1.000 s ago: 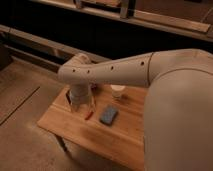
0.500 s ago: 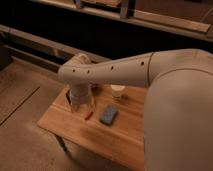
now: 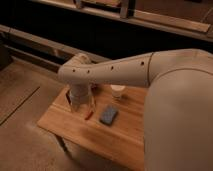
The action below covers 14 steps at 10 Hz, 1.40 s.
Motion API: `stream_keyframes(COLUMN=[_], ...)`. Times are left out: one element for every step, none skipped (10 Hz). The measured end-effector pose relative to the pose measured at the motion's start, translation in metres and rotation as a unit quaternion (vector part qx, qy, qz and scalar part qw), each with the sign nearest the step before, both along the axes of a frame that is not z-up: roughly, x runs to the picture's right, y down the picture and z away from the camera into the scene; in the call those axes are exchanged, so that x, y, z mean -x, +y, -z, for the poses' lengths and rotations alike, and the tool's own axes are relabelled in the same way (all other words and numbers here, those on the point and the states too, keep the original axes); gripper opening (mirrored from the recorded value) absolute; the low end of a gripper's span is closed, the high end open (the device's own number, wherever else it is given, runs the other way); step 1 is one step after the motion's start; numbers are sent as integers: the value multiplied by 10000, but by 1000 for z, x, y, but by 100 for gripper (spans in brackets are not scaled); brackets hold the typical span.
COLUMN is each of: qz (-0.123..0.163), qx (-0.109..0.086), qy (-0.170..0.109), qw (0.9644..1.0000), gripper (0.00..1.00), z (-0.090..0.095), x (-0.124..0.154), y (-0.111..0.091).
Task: Knock the eraser over
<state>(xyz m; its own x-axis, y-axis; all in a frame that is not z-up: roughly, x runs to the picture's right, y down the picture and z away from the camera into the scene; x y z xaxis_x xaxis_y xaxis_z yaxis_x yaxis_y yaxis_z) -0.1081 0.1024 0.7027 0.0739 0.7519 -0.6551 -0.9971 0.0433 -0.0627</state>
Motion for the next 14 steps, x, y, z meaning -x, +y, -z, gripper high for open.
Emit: stream_keyframes(qz=[0, 0, 0, 0, 2, 23, 61, 62, 63, 61, 11, -214, -456, -709], qx=[0, 0, 0, 0, -1, -5, -7, -6, -7, -8, 7, 40, 70, 139], qy=[0, 0, 0, 0, -1, 19, 43, 43, 44, 44, 61, 219, 456, 761], qw=[10000, 10000, 10000, 10000, 10000, 10000, 10000, 10000, 10000, 10000, 10000, 9995, 9979, 9945], gripper=[65, 65, 65, 65, 65, 65, 65, 65, 65, 65, 65, 65, 65, 65], z=[0, 0, 0, 0, 0, 0, 0, 1, 0, 0, -1, -12, -26, -46], x=[0, 0, 0, 0, 0, 0, 0, 0, 0, 0, 1, -1, -8, -16], y=[0, 0, 0, 0, 0, 0, 1, 1, 1, 1, 0, -5, -12, -21])
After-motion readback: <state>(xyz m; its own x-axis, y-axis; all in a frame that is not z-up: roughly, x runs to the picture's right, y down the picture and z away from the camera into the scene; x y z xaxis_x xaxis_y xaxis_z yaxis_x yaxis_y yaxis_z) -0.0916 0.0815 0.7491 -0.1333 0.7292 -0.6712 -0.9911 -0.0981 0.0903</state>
